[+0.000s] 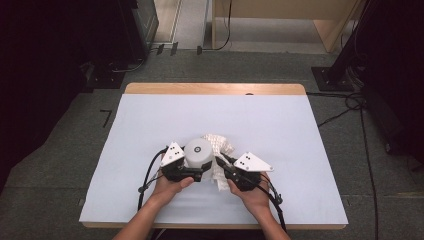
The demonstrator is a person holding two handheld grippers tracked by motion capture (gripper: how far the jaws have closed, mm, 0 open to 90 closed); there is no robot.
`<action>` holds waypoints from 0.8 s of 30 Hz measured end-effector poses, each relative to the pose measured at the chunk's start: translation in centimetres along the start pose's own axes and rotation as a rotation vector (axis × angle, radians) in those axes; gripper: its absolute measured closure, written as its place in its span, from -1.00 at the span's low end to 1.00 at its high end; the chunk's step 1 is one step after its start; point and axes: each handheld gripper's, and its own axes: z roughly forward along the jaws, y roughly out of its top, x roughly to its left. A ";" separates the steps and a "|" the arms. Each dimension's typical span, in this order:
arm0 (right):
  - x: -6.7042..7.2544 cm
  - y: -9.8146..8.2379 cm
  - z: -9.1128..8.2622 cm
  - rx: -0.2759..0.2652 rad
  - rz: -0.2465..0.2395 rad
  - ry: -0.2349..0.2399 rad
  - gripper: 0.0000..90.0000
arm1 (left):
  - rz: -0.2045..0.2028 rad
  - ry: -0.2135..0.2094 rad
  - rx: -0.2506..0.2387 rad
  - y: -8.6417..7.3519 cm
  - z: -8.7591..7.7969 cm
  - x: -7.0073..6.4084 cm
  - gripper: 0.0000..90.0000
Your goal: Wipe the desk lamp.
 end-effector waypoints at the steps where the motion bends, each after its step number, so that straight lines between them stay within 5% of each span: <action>1: 0.0 -0.2 0.3 0.015 0.000 0.003 0.78 | -0.004 0.003 -0.010 0.1 -0.2 0.2 -0.80; 10: 0.0 -0.8 1.3 0.070 0.021 0.024 0.79 | -0.012 0.009 -0.028 0.4 -0.7 0.7 -0.80; 15: -0.5 0.5 0.2 -0.006 0.047 0.014 0.79 | 0.072 0.011 0.033 -0.1 0.3 -0.8 -0.80; 18: -0.6 0.9 -0.4 -0.040 0.058 0.017 0.79 | 0.082 0.012 0.036 -0.1 0.4 -1.0 -0.80; 20: -0.6 1.3 -0.8 -0.065 0.063 0.028 0.79 | 0.101 0.053 0.028 0.0 0.4 -1.1 -0.80; 24: -0.4 1.0 -0.4 -0.040 0.046 0.043 0.79 | 0.078 0.058 -0.002 0.3 0.0 -0.7 -0.80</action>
